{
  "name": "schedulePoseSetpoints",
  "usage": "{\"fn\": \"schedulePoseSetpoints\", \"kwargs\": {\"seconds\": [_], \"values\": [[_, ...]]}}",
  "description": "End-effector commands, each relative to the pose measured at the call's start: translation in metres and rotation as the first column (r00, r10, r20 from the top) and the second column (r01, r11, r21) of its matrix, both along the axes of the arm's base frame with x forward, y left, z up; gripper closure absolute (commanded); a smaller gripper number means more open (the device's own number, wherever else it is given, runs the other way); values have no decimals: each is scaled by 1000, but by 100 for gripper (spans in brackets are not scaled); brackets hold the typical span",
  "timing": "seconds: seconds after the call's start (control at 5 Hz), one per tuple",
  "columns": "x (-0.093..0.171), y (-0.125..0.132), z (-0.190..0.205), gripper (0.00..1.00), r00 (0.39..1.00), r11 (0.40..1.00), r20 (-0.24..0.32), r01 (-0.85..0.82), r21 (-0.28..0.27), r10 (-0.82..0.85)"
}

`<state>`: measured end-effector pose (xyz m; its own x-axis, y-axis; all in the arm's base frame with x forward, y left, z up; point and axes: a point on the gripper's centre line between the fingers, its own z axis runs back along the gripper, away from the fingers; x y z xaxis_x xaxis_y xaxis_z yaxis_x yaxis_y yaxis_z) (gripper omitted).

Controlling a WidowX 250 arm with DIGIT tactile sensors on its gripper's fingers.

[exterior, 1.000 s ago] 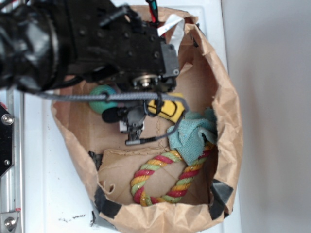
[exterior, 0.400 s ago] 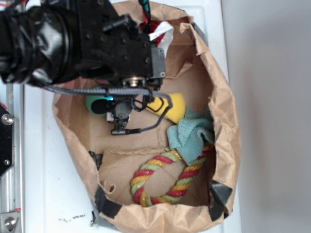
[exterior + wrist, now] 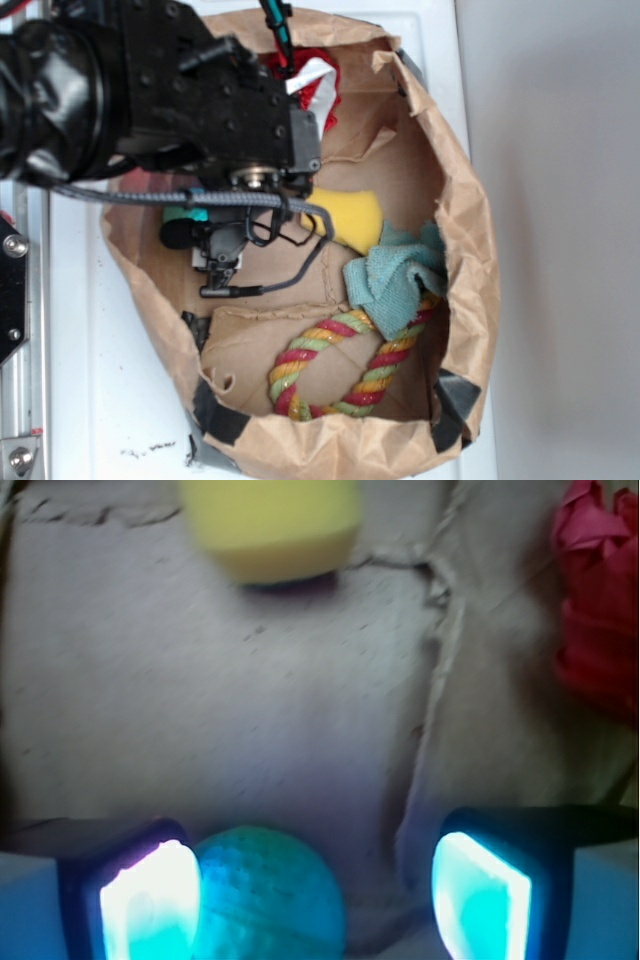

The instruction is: Grab the green ball.

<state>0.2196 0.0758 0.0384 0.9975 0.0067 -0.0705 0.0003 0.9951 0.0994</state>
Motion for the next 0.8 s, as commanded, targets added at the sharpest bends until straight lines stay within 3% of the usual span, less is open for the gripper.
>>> {"fn": "schedulePoseSetpoints", "kwargs": {"seconds": [0.0,0.2,0.6], "values": [[0,10,24,0,999,1000,37,-21,-13,21],[1,12,19,0,999,1000,31,-26,0,26],[-3,-2,20,0,1000,999,14,0,-41,1]]}}
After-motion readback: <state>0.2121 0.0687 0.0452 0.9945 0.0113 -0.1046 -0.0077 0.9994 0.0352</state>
